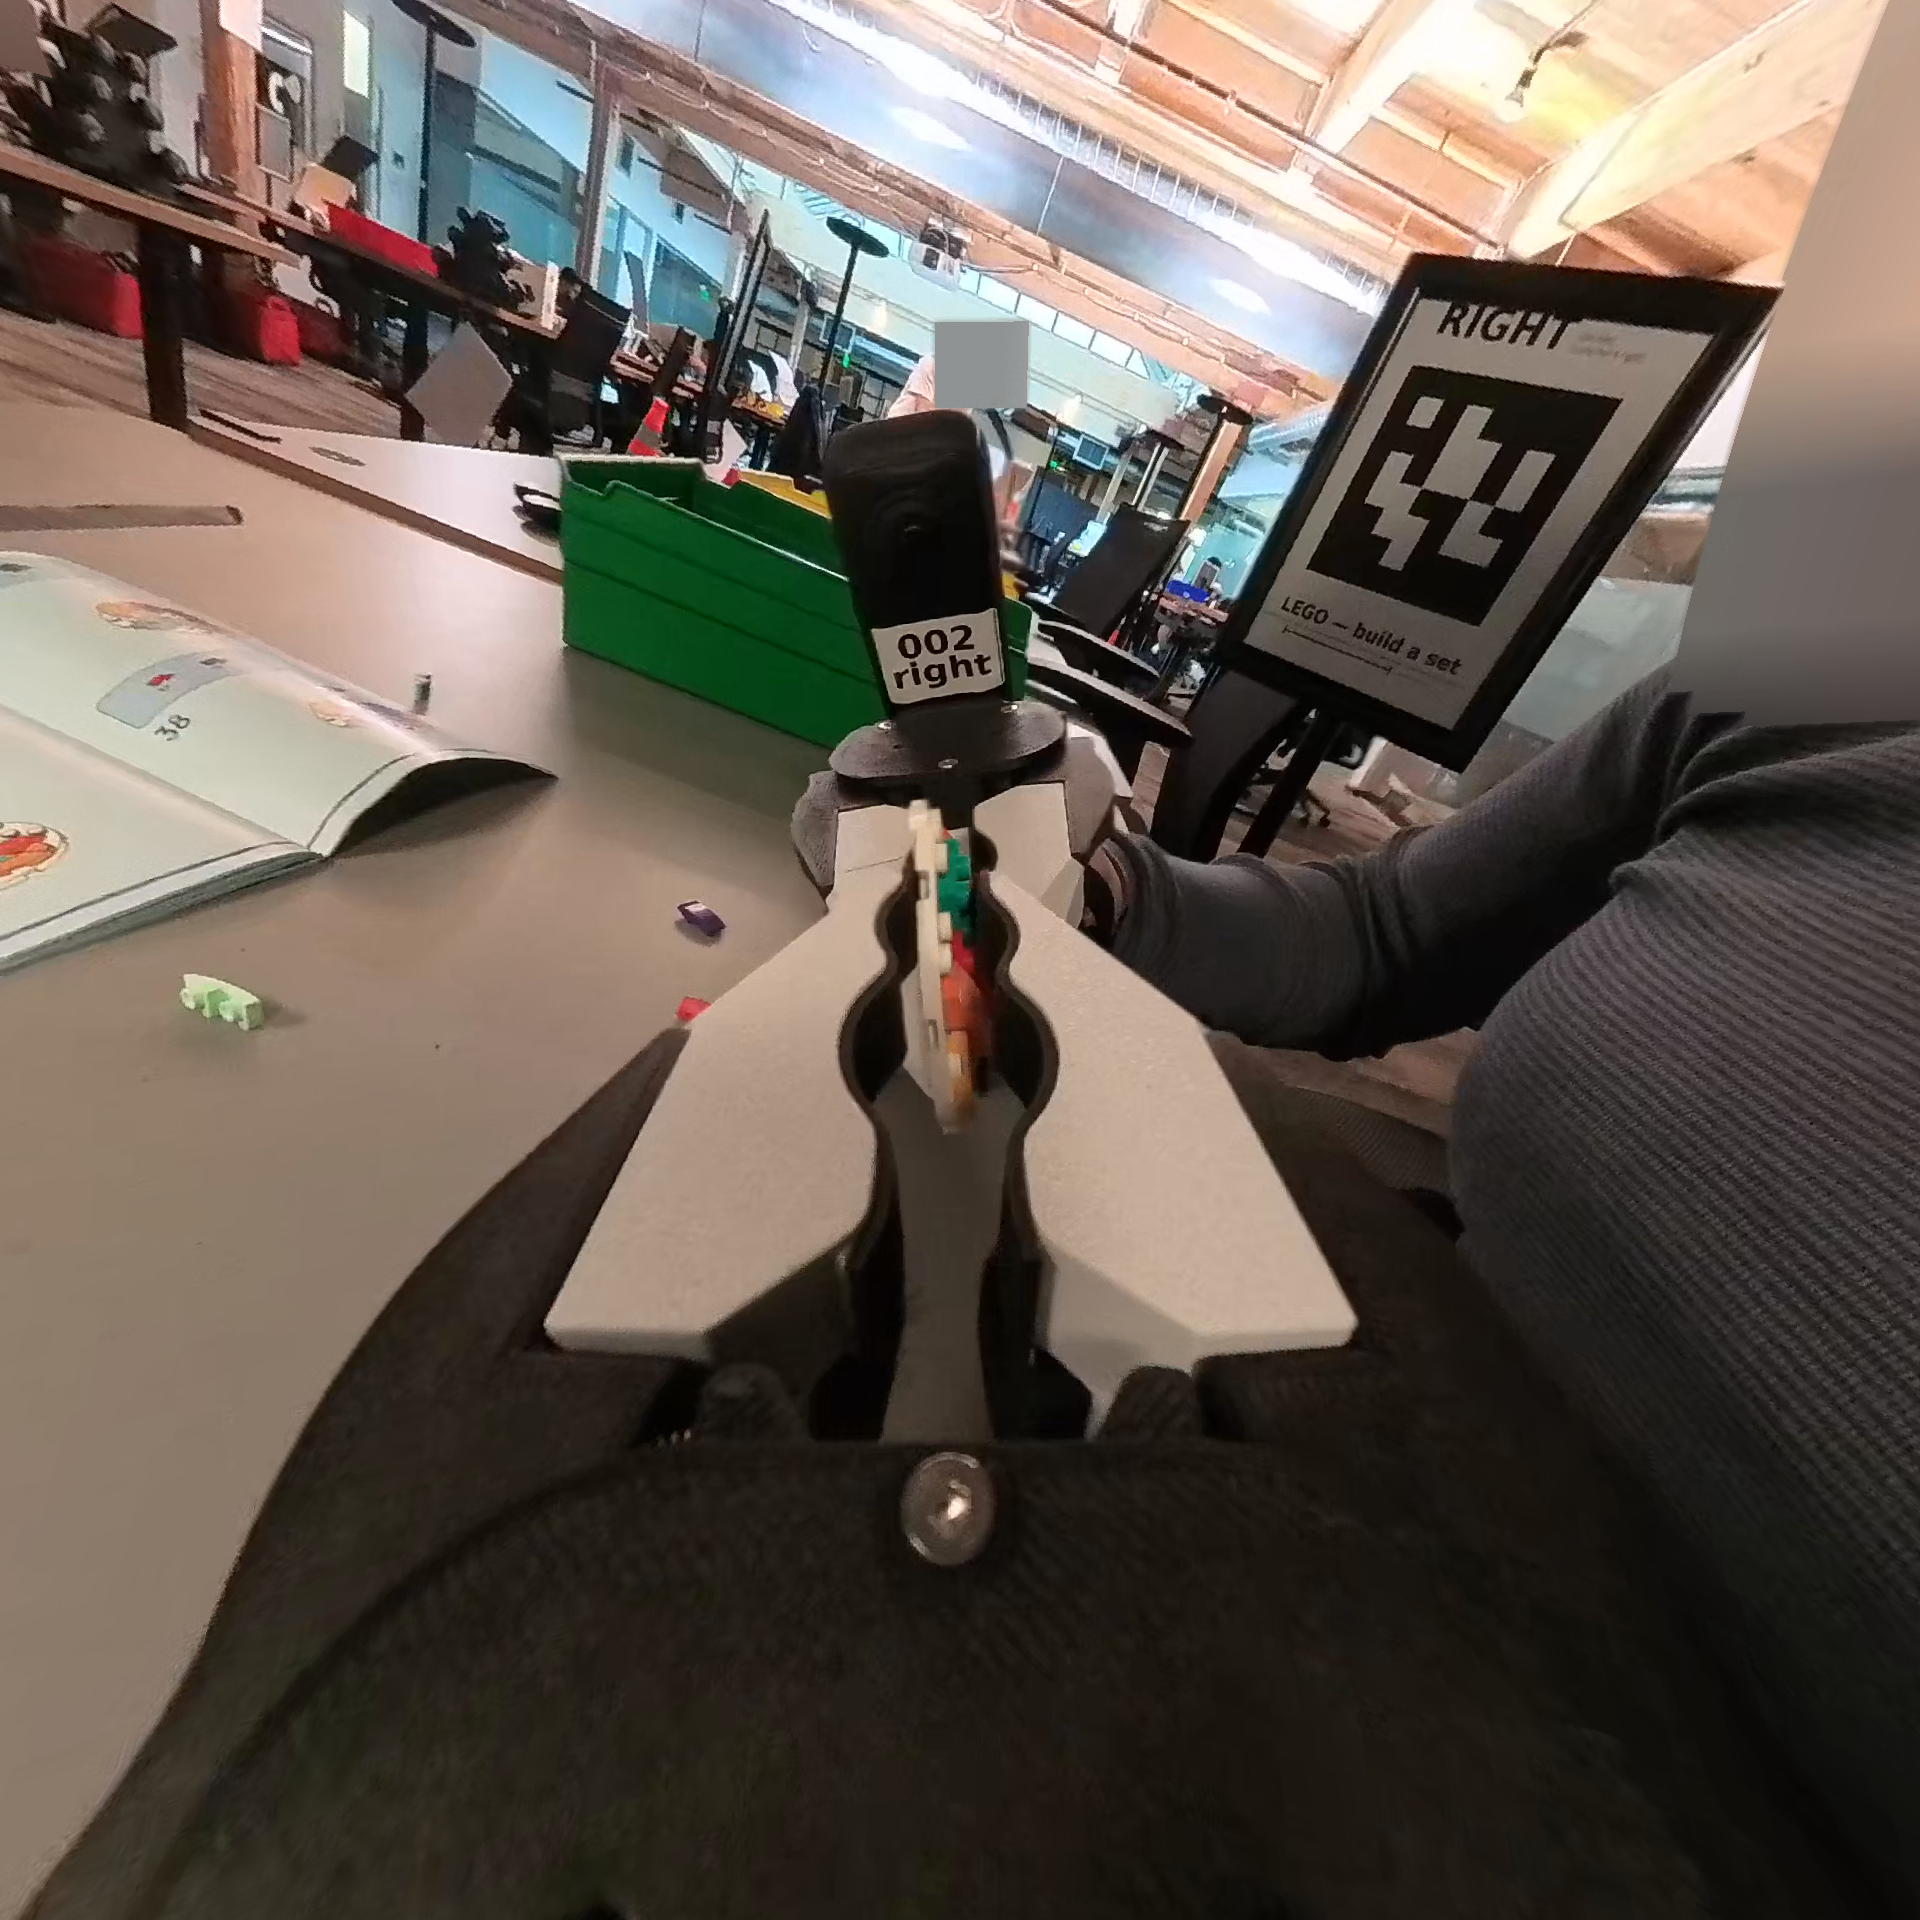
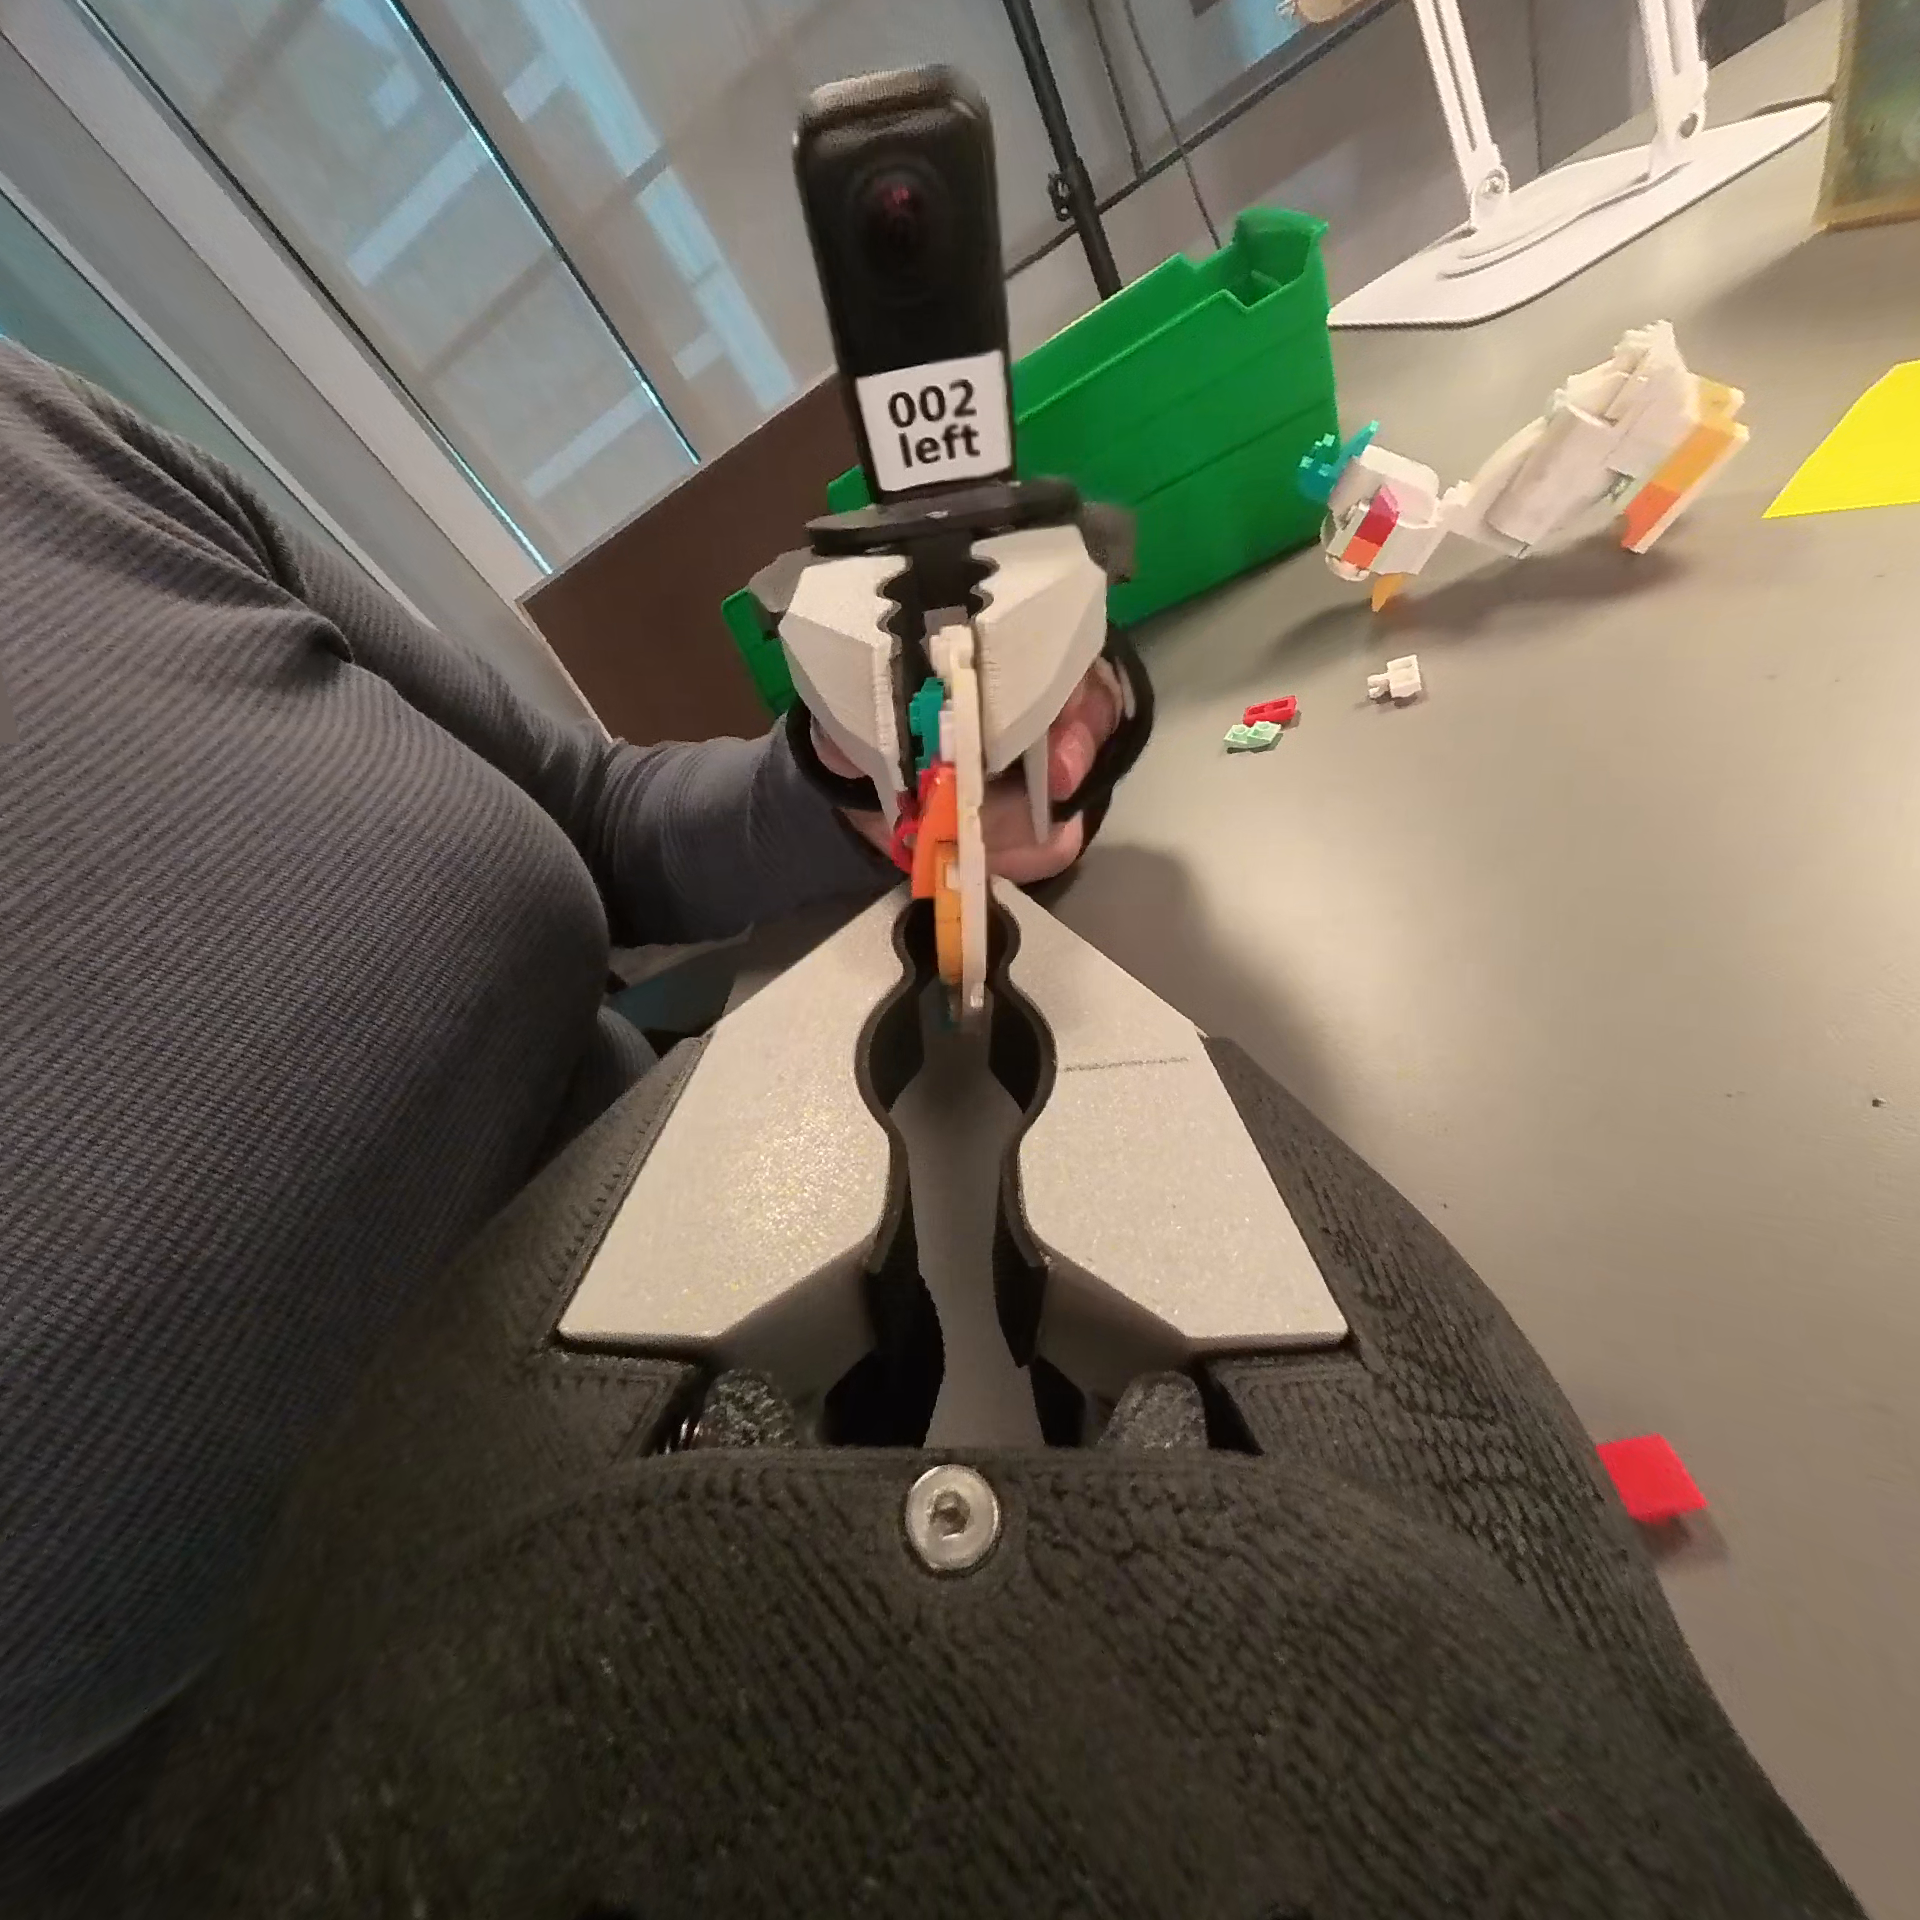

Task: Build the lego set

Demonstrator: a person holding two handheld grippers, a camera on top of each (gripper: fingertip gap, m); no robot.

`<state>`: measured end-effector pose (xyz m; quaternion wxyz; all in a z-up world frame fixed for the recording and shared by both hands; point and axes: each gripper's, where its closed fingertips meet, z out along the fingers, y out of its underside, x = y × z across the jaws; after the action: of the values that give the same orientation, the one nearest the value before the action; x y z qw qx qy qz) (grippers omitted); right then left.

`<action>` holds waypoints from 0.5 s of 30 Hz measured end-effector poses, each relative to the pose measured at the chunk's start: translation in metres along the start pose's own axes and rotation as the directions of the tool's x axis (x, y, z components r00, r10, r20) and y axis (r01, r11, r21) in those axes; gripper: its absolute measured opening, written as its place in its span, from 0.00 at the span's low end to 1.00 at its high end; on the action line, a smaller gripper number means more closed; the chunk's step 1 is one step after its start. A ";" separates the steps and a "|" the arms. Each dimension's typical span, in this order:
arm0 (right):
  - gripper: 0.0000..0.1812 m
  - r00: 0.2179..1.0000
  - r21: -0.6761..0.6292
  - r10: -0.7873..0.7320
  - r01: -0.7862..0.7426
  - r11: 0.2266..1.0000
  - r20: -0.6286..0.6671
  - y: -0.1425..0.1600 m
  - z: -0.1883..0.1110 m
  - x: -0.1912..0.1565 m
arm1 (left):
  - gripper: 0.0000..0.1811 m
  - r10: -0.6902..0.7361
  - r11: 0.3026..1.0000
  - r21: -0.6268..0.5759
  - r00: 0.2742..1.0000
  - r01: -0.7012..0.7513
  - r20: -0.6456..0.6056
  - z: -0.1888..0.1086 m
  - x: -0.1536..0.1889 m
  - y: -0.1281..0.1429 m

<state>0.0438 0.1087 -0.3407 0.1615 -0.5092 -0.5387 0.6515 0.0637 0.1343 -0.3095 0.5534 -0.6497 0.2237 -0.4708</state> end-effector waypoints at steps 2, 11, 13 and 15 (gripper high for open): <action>0.03 1.000 -0.003 -0.006 0.006 1.000 -0.006 0.000 0.000 0.001 | 0.03 -0.033 0.999 0.006 0.999 0.033 -0.011 0.000 0.000 0.000; 0.03 1.000 0.007 -0.002 0.002 1.000 -0.022 -0.001 0.000 0.003 | 0.04 -0.084 0.996 0.022 0.996 0.084 -0.012 0.000 -0.003 -0.001; 0.03 1.000 0.030 0.004 -0.004 1.000 -0.018 -0.004 -0.001 0.003 | 0.15 -0.127 0.991 0.029 0.991 0.128 -0.039 0.001 -0.003 -0.001; 0.03 1.000 0.028 0.006 -0.005 1.000 -0.018 -0.003 0.000 0.004 | 0.11 -0.132 0.991 0.017 0.988 0.134 -0.081 0.003 0.003 0.001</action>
<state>0.0414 0.1129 -0.3395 0.1715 -0.5142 -0.5267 0.6547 0.0674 0.1335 -0.3090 0.5186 -0.6375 0.1964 -0.5349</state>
